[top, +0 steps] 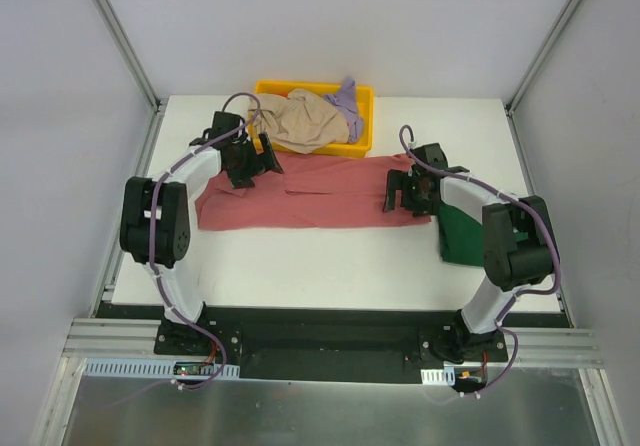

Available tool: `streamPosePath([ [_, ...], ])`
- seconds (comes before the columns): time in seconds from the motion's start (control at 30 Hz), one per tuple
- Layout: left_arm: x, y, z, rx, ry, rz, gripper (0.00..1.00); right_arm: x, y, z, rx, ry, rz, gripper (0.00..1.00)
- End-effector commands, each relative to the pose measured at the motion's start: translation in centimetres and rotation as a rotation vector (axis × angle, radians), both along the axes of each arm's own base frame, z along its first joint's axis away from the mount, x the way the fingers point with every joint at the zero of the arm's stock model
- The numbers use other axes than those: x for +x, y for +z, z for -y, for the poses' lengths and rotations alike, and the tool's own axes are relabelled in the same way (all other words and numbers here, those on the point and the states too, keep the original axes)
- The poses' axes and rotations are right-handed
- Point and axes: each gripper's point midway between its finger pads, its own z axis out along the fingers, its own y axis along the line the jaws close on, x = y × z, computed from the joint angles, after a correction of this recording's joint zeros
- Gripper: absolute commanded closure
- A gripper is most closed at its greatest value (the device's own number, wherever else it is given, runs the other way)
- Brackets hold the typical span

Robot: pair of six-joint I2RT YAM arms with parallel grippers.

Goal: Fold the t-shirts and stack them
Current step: Fold the other side of the tshirt into a rectangle

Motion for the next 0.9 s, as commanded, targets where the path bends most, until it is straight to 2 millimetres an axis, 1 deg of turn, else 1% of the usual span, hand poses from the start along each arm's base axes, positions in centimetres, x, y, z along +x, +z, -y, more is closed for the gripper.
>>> streamPosePath([
  [0.0, 1.5, -1.5, -0.3, 0.008, 0.008, -0.003, 0.01, -1.0, 0.2, 1.2, -0.042, -0.012, -0.011, 0.04],
  [0.07, 2.5, -2.1, -1.2, 0.050, 0.019, 0.008, 0.01, -0.9, 0.1, 1.3, -0.047, -0.015, -0.011, 0.04],
  [0.13, 3.9, -2.9, -4.0, 0.186, 0.085, 0.022, 0.01, -1.0, 0.0, 1.4, -0.050, -0.017, -0.016, 0.04],
  [0.17, 4.5, -3.0, -5.6, 0.250, 0.117, 0.028, 0.01, -1.0, 0.1, 1.6, -0.051, -0.021, -0.015, 0.04],
  [0.2, 5.2, -3.0, -7.9, 0.349, 0.174, 0.024, 0.01, -1.0, 0.1, 1.6, -0.052, -0.022, -0.018, 0.04],
  [0.23, 5.4, -2.6, -10.1, 0.433, 0.232, 0.012, 0.01, -0.9, 0.2, 1.7, -0.052, -0.026, -0.015, 0.04],
  [0.27, 6.1, -1.6, -12.2, 0.494, 0.289, 0.019, 0.01, -0.8, 0.5, 1.6, -0.047, -0.031, -0.011, 0.04],
  [0.3, 6.6, -0.7, -13.8, 0.530, 0.337, 0.033, 0.01, -0.7, 0.6, 1.5, -0.039, -0.028, -0.005, 0.04],
  [0.33, 7.3, 0.6, -15.4, 0.534, 0.400, 0.058, 0.01, -0.4, 1.0, 1.4, -0.032, -0.031, 0.008, 0.04],
  [0.4, 8.4, 3.2, -17.1, 0.492, 0.465, 0.108, 0.01, -0.3, 1.3, 1.2, -0.023, -0.024, 0.019, 0.04],
  [0.43, 9.1, 4.6, -17.5, 0.479, 0.488, 0.139, 0.01, -0.4, 1.3, 1.2, -0.022, -0.021, 0.019, 0.04],
  [0.5, 9.6, 6.5, -17.4, 0.430, 0.501, 0.175, 0.01, -0.5, 1.6, 1.1, -0.017, -0.013, 0.023, 0.04],
  [0.53, 9.5, 6.8, -16.7, 0.391, 0.486, 0.181, 0.01, -0.5, 1.6, 0.9, -0.010, -0.008, 0.025, 0.04],
  [0.57, 9.4, 6.8, -15.9, 0.352, 0.465, 0.176, 0.01, -0.4, 1.9, 0.9, -0.013, 0.018, 0.038, 0.04],
  [0.6, 9.0, 6.4, -14.6, 0.293, 0.430, 0.160, 0.01, -0.2, 2.1, 0.7, -0.011, 0.028, 0.045, 0.04],
  [0.67, 7.4, 5.2, -12.2, 0.183, 0.378, 0.109, 0.01, 0.4, 3.1, 0.5, -0.005, 0.039, 0.072, 0.04],
  [0.77, 4.3, 2.7, -8.9, 0.052, 0.326, 0.008, 0.01, 2.1, 5.0, -0.3, 0.022, 0.043, 0.130, 0.04],
  [0.8, 3.3, 1.9, -8.0, 0.032, 0.318, -0.022, 0.01, 3.0, 5.6, -0.6, 0.039, 0.044, 0.154, 0.04],
  [0.83, 2.7, 1.1, -7.7, 0.020, 0.321, -0.037, 0.01, 3.8, 6.1, -1.1, 0.053, 0.048, 0.173, 0.04],
  [0.87, 1.8, 0.4, -5.7, 0.014, 0.277, -0.054, 0.01, 4.7, 6.6, -1.6, 0.068, 0.054, 0.193, 0.04],
])
